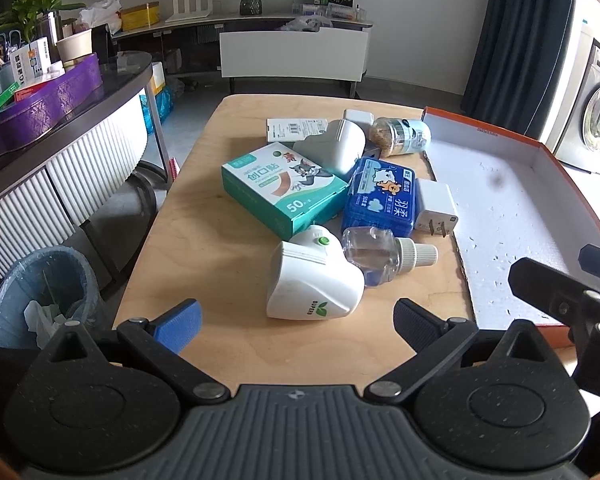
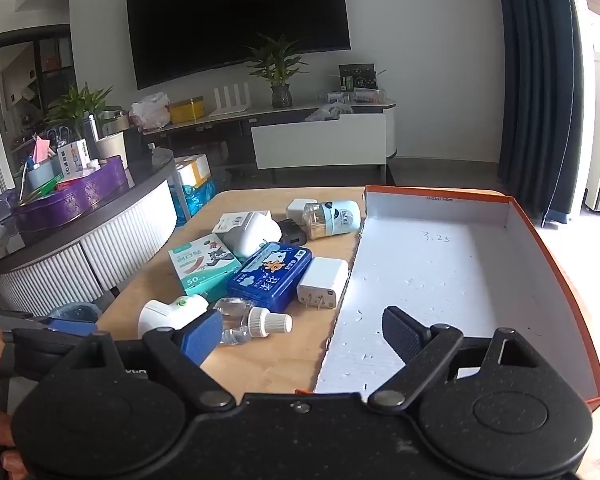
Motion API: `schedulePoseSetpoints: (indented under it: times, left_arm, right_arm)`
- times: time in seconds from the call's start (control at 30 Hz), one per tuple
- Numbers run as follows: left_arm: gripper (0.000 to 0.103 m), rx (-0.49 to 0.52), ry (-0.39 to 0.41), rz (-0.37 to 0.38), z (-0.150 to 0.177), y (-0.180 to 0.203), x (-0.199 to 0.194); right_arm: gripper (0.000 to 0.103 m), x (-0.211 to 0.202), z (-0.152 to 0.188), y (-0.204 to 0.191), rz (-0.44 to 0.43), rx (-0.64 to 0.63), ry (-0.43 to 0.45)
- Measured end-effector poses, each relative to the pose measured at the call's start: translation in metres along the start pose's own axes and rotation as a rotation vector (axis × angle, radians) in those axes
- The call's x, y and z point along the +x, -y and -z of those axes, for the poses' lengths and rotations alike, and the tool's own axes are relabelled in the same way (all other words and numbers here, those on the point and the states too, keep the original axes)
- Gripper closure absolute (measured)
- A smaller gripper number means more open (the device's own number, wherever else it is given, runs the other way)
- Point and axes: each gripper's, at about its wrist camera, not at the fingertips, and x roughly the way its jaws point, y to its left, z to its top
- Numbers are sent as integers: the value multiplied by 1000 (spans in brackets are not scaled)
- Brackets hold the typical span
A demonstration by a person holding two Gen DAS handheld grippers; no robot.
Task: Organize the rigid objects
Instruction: 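Move both tools toward the white heater and glass refill bottle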
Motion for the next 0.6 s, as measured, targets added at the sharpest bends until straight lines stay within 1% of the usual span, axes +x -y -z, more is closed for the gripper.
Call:
schedulePoseSetpoints:
  times: [0.27, 0.37, 0.4, 0.6]
  left_arm:
    - [0, 2, -10, 3, 1, 0, 6]
    - [0, 3, -12, -3, 1, -1, 8]
    - [0, 1, -16, -4, 1, -1, 10]
    - [0, 1, -25, -2, 1, -2, 14]
  right_arm:
    - [1, 4, 4, -2, -3, -11, -14]
    - [1, 8, 3, 0, -16, 3, -24]
    - [1, 8, -5, 3, -24, 5, -30]
    - [1, 11, 0, -1, -24, -8, -35]
